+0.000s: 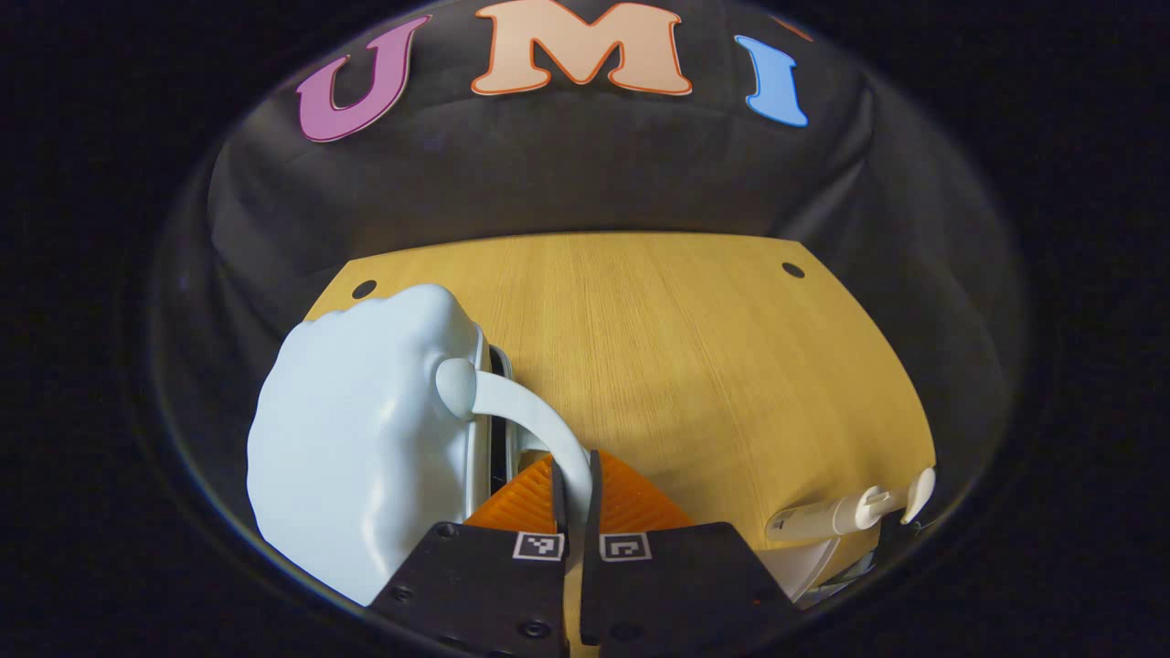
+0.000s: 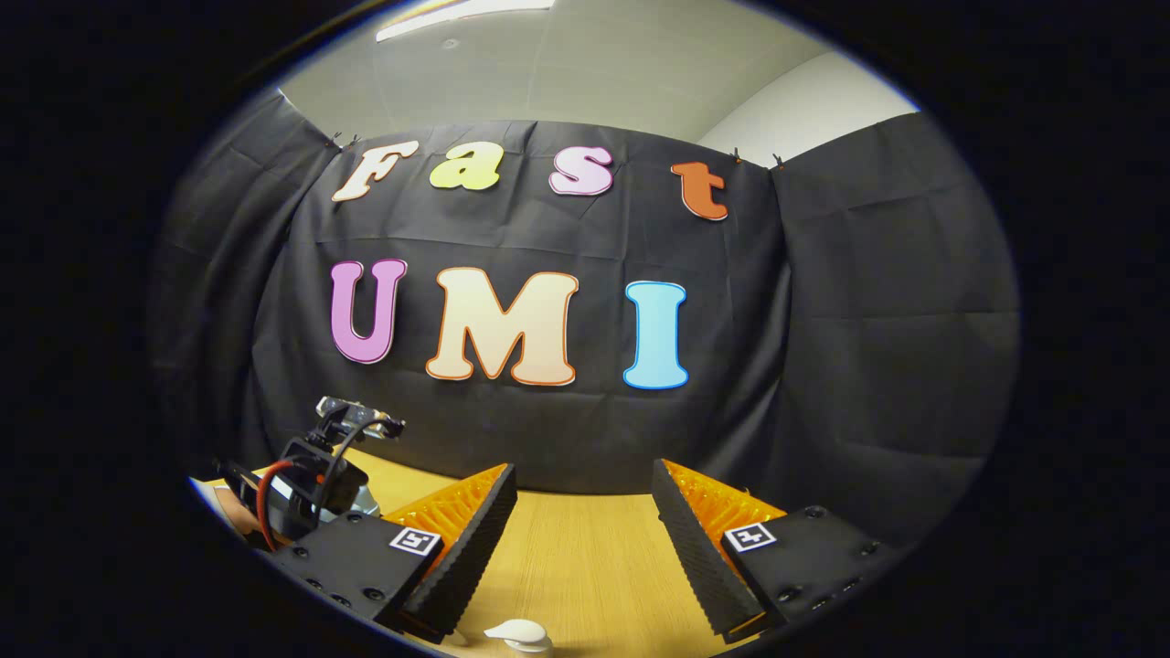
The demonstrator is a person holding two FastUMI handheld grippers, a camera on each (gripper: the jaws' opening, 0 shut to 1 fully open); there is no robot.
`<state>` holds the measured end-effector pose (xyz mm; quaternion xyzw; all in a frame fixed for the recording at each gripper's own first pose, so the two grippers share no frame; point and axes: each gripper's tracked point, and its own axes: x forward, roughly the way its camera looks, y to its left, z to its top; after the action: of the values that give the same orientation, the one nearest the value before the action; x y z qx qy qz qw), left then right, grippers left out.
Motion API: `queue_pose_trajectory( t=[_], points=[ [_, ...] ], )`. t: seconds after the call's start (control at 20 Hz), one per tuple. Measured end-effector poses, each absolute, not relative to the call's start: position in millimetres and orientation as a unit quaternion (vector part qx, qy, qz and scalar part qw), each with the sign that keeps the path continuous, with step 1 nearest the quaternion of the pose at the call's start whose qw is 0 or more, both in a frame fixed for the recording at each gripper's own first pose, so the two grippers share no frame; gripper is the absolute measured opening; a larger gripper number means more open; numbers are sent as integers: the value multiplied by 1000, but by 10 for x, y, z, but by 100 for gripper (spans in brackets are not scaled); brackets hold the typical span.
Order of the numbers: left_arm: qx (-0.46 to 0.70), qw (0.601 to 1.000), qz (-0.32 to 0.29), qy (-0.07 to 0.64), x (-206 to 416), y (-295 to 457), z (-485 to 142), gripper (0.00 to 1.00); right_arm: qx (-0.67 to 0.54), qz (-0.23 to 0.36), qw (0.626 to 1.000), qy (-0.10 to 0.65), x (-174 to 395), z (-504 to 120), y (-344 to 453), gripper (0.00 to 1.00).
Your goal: First open the suitcase, pack the skin care products into it, and then close the suitcase.
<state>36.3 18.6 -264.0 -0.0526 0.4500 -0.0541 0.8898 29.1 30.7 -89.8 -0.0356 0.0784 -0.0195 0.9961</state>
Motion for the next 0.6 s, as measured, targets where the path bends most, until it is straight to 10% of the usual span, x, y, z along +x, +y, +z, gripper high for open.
queue_pose_trajectory(
  t=[0.6],
  points=[
    [1,926,-41,376,432,1198,-1594,0,-16,15,997,71,359,-905,821,96]
  ],
)
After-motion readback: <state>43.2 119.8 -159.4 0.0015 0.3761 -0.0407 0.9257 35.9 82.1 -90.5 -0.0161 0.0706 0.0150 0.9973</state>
